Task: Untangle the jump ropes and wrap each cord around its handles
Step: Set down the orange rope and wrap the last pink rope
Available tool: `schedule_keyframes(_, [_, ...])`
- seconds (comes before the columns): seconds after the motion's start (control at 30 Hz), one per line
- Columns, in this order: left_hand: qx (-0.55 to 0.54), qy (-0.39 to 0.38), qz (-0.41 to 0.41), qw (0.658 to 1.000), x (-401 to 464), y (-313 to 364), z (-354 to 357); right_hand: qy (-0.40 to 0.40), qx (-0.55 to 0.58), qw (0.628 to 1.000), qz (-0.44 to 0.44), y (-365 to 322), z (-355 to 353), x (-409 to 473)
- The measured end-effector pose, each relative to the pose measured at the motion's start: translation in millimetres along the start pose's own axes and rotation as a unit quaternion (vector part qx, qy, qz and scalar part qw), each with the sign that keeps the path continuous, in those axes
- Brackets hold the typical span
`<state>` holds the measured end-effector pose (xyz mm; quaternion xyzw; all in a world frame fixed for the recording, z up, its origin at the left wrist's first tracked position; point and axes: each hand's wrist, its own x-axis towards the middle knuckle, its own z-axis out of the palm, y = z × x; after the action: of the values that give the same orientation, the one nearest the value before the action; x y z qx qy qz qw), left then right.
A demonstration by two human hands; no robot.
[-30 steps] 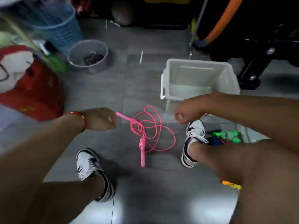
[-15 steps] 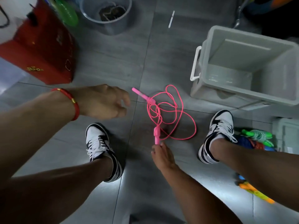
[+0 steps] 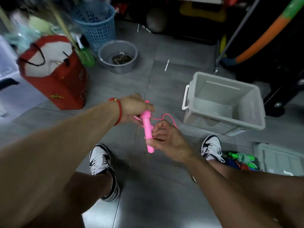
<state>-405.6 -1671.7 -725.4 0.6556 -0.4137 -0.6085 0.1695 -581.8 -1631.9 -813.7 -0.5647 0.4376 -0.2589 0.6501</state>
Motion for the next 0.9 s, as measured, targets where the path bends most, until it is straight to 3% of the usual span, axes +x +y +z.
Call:
schedule_keyframes(0.1, [0.078,-0.027,0.087,0.993,-20,11,2,0.069,-0.026,0.996,-0.058,-25,-16,-10])
schedule_keyframes(0.17, [0.15,-0.052,0.146,0.976,-40,13,7,0.115,-0.175,0.967,-0.148,-37,-32,-7])
schedule_keyframes(0.23, [0.127,-0.085,0.196,0.969,-64,11,7,0.026,-0.309,0.931,-0.194,-39,-39,5])
schedule_keyframes(0.3, [0.032,-0.075,0.244,0.966,-85,8,-3,-0.064,-0.367,0.917,-0.14,-36,-38,12])
schedule_keyframes(0.37, [-0.118,0.041,0.25,0.96,-94,3,-29,-0.096,-0.4,0.91,-0.054,-32,-45,12])
schedule_keyframes(0.43, [-0.165,0.197,0.199,0.946,-91,-9,-61,-0.085,-0.463,0.882,-0.009,-31,-63,10])
schedule_keyframes(0.5, [0.007,0.317,0.08,0.945,-78,-29,-84,-0.045,-0.484,0.874,-0.004,-41,-79,7])
schedule_keyframes(0.53, [0.122,0.334,0.02,0.935,-72,-39,-87,-0.021,-0.462,0.887,-0.01,-52,-83,6])
schedule_keyframes(0.57, [0.198,0.332,-0.009,0.922,-67,-45,-84,-0.002,-0.429,0.903,-0.024,-68,-81,6])
schedule_keyframes(0.63, [0.233,0.279,0.012,0.931,-65,-46,-63,-0.006,-0.41,0.91,-0.062,-105,-70,3])
schedule_keyframes(0.73, [0.244,0.202,0.13,0.94,-68,-33,-21,-0.074,-0.494,0.857,-0.13,-153,-43,-5])
schedule_keyframes(0.83, [0.217,0.123,0.284,0.926,-68,-26,-3,-0.08,-0.549,0.81,-0.187,-170,-22,-6])
schedule_keyframes(0.9, [0.202,0.116,0.301,0.925,-66,-24,-10,-0.062,-0.585,0.787,-0.187,-168,-23,-4])
